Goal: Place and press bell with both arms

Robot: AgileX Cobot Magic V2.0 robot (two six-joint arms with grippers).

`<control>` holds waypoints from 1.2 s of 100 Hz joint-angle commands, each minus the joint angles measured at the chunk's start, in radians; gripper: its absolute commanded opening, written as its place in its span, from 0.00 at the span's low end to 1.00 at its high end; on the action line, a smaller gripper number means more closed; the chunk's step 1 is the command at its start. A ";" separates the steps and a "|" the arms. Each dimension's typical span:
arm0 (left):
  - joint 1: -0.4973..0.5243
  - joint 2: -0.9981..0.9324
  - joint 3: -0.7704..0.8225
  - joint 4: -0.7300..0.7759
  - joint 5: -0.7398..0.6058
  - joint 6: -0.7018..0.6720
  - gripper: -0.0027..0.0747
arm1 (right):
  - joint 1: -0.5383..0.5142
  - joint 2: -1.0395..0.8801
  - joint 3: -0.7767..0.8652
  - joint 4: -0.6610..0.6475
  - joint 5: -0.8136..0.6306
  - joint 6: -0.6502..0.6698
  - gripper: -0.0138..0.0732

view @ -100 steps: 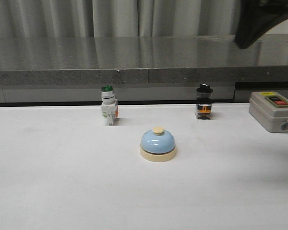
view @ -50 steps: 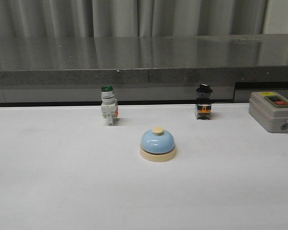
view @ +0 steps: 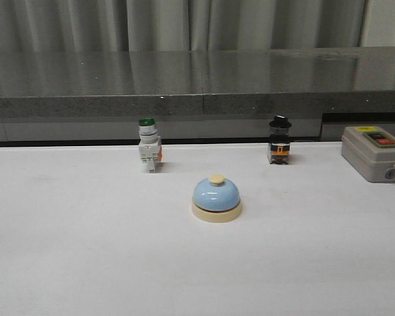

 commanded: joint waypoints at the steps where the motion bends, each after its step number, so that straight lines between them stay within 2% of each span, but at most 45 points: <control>1: 0.005 -0.030 0.041 -0.003 -0.079 -0.006 0.01 | -0.007 -0.003 -0.022 -0.007 -0.066 -0.002 0.09; 60: 0.005 -0.030 0.041 -0.003 -0.079 -0.006 0.01 | -0.007 -0.007 -0.006 -0.017 -0.079 -0.002 0.09; 120: 0.005 -0.030 0.041 -0.003 -0.079 -0.006 0.01 | -0.007 -0.378 0.428 -0.051 -0.363 -0.002 0.09</control>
